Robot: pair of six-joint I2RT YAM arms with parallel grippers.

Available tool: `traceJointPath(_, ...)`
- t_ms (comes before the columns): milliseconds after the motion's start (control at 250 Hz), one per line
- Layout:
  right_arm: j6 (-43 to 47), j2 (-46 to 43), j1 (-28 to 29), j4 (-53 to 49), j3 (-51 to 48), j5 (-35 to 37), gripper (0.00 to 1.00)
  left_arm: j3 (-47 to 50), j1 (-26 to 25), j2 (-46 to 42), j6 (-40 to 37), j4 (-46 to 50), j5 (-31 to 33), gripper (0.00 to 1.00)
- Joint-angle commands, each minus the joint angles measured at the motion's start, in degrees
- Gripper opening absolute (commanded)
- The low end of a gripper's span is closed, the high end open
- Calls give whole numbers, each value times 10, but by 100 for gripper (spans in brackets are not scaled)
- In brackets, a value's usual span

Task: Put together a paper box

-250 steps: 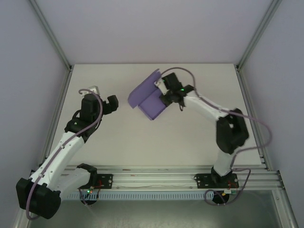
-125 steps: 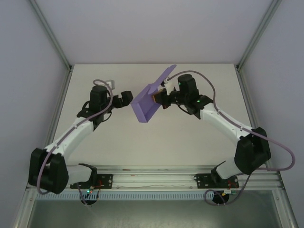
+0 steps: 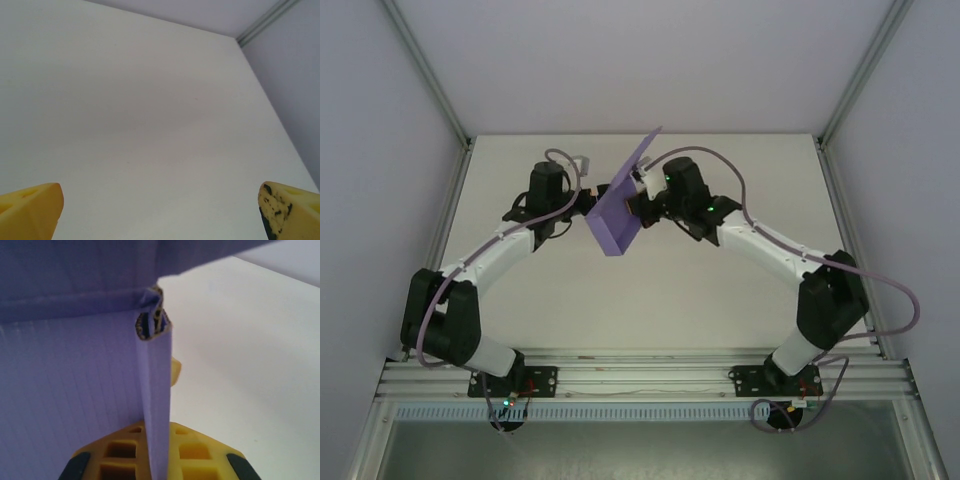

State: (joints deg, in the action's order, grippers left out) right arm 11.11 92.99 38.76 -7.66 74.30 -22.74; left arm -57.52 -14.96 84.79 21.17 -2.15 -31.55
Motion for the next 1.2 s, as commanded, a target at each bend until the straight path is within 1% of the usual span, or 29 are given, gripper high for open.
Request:
traceJointPath(0, -36, 68, 38, -31, 37, 250, 0, -41, -54, -10, -40, -15, -103, 100)
traceJointPath(48, -50, 82, 41, -44, 51, 279, 0, -46, -58, -10, -44, -12, -101, 100)
traceJointPath(184, -73, 70, 41, 8, 22, 275, 0, -55, -60, -13, -56, 11, -77, 100)
traceJointPath(260, -73, 61, 41, 10, 19, 315, 0, -48, -61, -18, -58, 11, -72, 100)
traceJointPath(312, -75, 50, 40, 18, 10, 340, 0, -45, -61, -22, -54, 15, -54, 100)
traceJointPath(360, -80, 33, 39, 23, -1, 351, 0, -45, -61, -24, -52, 35, -3, 100)
traceJointPath(424, -104, 7, 35, 5, -12, 364, 0, -48, -58, -27, -44, 81, 109, 100)
traceJointPath(464, -120, -12, 32, -10, -21, 383, 0, -47, -52, -28, -33, 109, 176, 100)
traceJointPath(536, -161, -44, 29, -55, -40, 428, 2, -38, -32, -29, -10, 145, 267, 100)
traceJointPath(652, -225, -85, 21, -109, -87, 453, 2, -18, 9, -38, 16, 184, 319, 100)
traceJointPath(736, -267, -97, 18, -136, -117, 419, 2, -5, 15, -48, 18, 201, 377, 100)
traceJointPath(788, -286, -90, 18, -154, -125, 401, 2, -1, 16, -51, 18, 211, 407, 100)
traceJointPath(871, -320, -62, 18, -164, -136, 387, 2, 9, 17, -56, 20, 215, 418, 100)
traceJointPath(1015, -368, 23, 18, -201, -113, 360, 1, 39, 17, -71, 23, 195, 382, 100)
traceJointPath(1103, -382, 73, 21, -221, -93, 339, 0, 52, 15, -84, 21, 186, 373, 100)
traceJointPath(1195, -397, 116, 27, -242, -71, 335, 0, 57, 17, -97, 13, 185, 368, 100)
